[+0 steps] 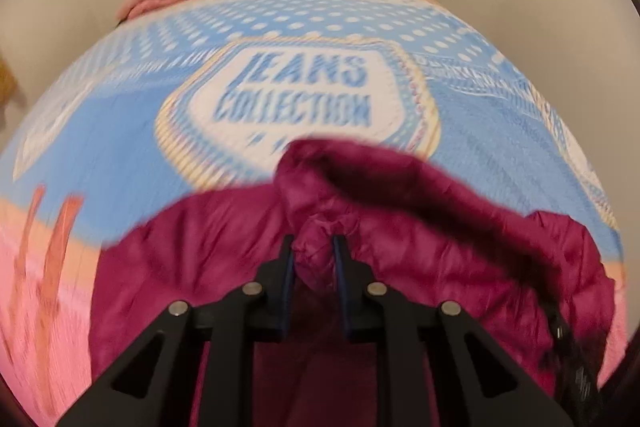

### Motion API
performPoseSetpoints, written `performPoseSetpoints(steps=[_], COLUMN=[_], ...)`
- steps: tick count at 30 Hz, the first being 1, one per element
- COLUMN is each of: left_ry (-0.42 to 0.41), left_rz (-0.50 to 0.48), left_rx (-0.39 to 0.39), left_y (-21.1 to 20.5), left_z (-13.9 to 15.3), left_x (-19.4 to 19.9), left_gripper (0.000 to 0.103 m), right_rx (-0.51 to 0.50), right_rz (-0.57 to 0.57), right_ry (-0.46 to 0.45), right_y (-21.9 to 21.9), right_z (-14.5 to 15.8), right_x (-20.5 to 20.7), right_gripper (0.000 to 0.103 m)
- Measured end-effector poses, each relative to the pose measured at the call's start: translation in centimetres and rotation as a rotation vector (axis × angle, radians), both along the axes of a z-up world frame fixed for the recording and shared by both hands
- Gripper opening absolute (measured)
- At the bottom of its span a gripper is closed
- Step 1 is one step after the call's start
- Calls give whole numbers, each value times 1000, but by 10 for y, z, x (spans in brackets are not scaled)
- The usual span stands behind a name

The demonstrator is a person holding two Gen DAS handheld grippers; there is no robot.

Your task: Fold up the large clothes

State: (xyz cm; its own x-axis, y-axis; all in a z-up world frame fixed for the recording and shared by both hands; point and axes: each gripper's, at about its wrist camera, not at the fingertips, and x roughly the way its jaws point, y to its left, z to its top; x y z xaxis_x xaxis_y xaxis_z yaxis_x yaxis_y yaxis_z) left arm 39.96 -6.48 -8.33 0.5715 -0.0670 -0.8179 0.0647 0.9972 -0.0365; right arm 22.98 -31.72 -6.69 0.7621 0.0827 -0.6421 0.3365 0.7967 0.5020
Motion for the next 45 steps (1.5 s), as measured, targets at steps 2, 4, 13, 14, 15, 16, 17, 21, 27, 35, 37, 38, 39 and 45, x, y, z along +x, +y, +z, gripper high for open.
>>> performPoseSetpoints(steps=[2,4,13,14,15,16,17,21,27,35,37,38,39,45], left_ry=[21,32,-88,-88,-85,-84,-85,-91,-95,-96,-97,-95,-85,-172], left_rz=[37,73,115,120,125,127,127,125,123,117,110,103,85,-10], left_rx=[-69,-125,-193,-211,-240,-282,-306,-319,-316,-350,-359,-363,-356,-307], left_y=[18,26,29,32,36,41,45,46,48,53,53,54,53,66], left_z=[-5,-12,-44,-43,-44,-45,-45,-46,-45,-46,-45,-44,-41,20], left_x=[-18,-31,-57,-56,-55,-55,-55,-55,-58,-58,-58,-58,-58,-85], left_gripper=[20,20,24,24,24,24,24,24,24,24,25,25,25,53], right_rx=[-1,-2,29,44,72,96,98,-79,-163,-233,-213,-203,-177,-161], right_rz=[0,0,2,7,12,2,-30,-257,-19,246,246,251,249,240], right_ry=[1,1,0,3,12,13,-12,-158,-27,349,242,210,176,138], right_y=[0,0,-3,-5,-9,-14,-19,-27,22,77,71,69,65,64], right_z=[0,0,-2,0,2,8,17,77,96,18,6,1,-2,-6], right_x=[0,0,2,3,2,-1,-9,-46,53,87,68,63,59,57], right_gripper=[7,7,8,9,9,9,9,9,9,9,9,9,9,7])
